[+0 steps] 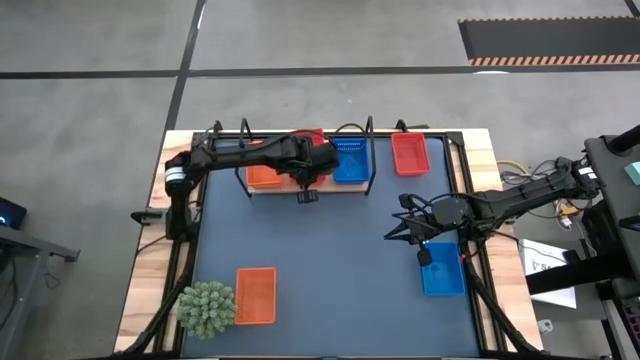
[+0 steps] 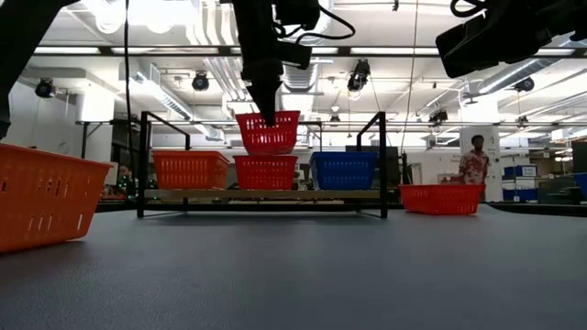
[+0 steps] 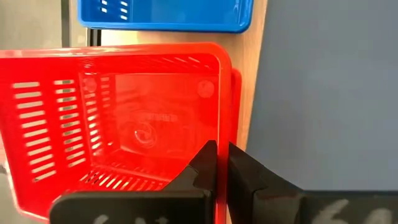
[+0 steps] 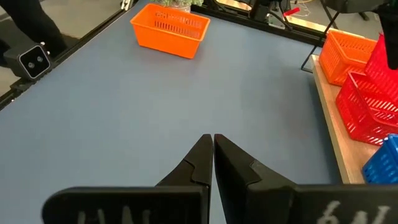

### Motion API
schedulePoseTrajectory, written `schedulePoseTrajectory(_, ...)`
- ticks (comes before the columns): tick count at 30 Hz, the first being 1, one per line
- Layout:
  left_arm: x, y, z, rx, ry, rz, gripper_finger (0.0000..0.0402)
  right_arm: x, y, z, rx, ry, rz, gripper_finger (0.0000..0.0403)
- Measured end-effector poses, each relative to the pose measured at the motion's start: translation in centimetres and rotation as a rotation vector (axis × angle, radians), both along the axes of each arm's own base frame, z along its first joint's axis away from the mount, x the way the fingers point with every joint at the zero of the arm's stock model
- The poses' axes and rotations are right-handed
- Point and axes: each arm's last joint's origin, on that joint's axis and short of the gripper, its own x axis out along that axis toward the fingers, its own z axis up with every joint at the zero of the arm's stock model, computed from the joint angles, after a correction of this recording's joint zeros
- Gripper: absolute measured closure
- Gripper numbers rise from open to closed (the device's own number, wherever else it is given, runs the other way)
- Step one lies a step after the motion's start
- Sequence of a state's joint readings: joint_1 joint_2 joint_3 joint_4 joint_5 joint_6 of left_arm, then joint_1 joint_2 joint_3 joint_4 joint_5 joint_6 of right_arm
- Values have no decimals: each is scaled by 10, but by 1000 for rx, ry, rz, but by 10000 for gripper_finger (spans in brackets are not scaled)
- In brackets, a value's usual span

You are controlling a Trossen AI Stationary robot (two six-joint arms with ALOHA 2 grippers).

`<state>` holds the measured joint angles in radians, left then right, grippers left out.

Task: Stack baskets on shelf by color
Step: Stack the bottom red basket on top of the red basket on the shelf

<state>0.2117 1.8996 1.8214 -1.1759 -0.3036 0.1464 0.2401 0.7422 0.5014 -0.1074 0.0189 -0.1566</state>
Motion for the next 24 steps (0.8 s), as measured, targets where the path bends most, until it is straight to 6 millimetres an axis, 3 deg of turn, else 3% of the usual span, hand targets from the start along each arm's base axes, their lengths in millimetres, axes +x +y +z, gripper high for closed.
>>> schedulePoseTrajectory(12,-2,4,-19,-20,43,-10,401,0,0,0,6,2,-3,394)
schedulePoseTrajectory(24,1,4,-20,-6,18,-34,401,0,0,0,5,3,-3,394)
